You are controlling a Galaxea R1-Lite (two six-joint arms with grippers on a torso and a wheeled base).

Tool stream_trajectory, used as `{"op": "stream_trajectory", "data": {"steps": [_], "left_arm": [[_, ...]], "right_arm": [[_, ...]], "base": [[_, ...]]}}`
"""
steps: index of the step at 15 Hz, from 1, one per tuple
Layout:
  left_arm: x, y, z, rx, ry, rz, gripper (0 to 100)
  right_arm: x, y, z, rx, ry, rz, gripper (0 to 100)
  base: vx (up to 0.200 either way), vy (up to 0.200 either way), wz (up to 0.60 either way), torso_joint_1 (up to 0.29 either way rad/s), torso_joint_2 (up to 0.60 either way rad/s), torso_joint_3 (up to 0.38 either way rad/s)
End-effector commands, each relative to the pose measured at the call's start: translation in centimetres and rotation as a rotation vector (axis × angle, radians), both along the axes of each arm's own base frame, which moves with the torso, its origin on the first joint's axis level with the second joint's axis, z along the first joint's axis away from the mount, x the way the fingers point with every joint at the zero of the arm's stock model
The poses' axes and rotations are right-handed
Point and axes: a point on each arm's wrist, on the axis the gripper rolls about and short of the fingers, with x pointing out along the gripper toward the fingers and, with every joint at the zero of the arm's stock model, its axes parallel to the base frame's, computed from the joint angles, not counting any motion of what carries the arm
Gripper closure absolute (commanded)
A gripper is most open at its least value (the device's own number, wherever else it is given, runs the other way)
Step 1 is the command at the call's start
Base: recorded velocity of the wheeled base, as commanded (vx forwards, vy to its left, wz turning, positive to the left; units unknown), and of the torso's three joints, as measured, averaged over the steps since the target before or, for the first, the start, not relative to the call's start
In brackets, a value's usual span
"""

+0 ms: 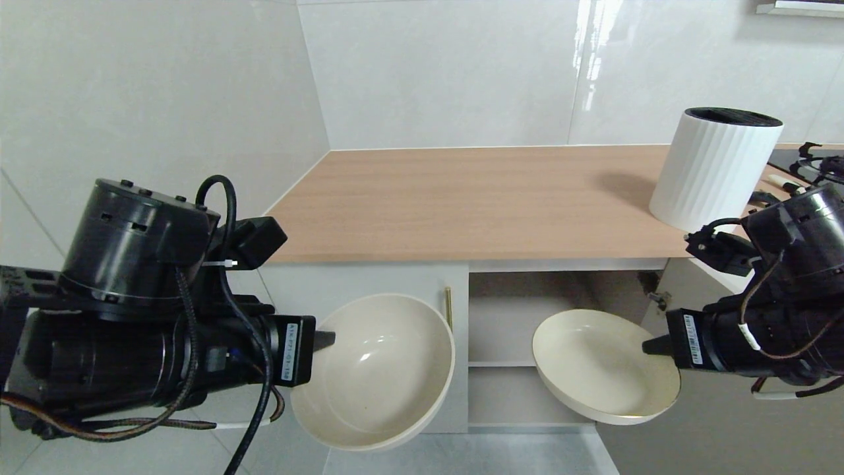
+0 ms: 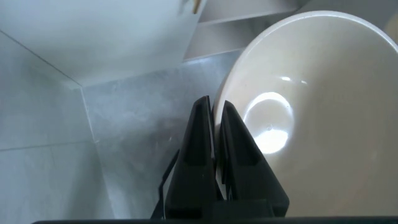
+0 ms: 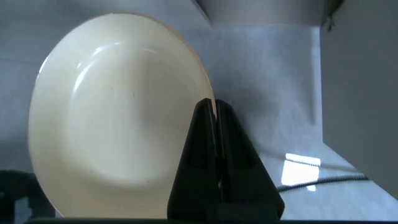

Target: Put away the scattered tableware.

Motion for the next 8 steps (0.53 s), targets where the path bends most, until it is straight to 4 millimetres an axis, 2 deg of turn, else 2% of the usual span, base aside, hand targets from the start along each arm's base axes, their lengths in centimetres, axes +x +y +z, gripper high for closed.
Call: {"op": "stream_trajectory", "data": {"steps": [1,8], "left_arm": [[0.1,0.0,-0.1,0.002,0.004,0.001,100],[0.3,-0.2,-0.4,0.009,0.014,0.001,100]], "right_arm": [[0.1,0.1,-0.8,-0.01,0.01,-0.002,100],[1.1,0.2,-2.0,-0.036,-0.003,-0.036,100]], "base": [[0.0,0.0,0.0,0.0,0.0,0.0],[0.0,0.0,0.0,0.0,0.0,0.0]]}}
